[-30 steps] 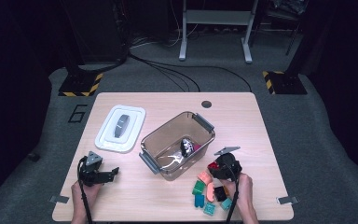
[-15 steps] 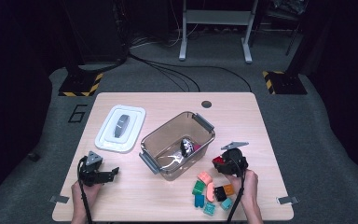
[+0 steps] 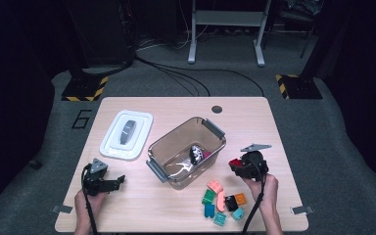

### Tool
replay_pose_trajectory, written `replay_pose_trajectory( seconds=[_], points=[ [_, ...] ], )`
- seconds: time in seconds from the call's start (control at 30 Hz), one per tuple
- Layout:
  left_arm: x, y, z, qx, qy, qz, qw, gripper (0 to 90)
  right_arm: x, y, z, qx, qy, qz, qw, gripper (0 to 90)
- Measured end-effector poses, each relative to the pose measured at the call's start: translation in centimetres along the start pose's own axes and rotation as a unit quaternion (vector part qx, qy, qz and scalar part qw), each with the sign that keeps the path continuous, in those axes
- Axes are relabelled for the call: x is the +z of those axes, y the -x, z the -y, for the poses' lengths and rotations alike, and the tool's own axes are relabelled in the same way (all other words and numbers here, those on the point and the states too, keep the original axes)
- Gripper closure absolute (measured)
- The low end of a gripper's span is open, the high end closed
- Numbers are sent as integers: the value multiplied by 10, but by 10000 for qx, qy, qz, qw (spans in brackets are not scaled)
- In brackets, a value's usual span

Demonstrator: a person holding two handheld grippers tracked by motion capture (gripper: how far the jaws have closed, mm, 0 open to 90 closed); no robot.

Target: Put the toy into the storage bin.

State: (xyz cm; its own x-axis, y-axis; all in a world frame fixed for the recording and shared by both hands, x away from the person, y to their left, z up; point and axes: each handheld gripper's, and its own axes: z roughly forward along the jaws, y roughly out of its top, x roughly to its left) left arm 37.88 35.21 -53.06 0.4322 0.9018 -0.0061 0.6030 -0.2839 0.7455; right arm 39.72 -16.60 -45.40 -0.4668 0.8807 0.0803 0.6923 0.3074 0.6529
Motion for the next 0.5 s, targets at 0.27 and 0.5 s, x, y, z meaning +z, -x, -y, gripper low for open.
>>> replay_pose_trajectory(
  seconds=[0.27,0.5],
  points=[
    [0,0,0,6,-22,31,10000,131,-13,10,-10,48,154,-35,9999,587],
    [-1,0,0,86,-65,78,9999,130,-24,16,-21,88,243,39,9997,587]
  ],
)
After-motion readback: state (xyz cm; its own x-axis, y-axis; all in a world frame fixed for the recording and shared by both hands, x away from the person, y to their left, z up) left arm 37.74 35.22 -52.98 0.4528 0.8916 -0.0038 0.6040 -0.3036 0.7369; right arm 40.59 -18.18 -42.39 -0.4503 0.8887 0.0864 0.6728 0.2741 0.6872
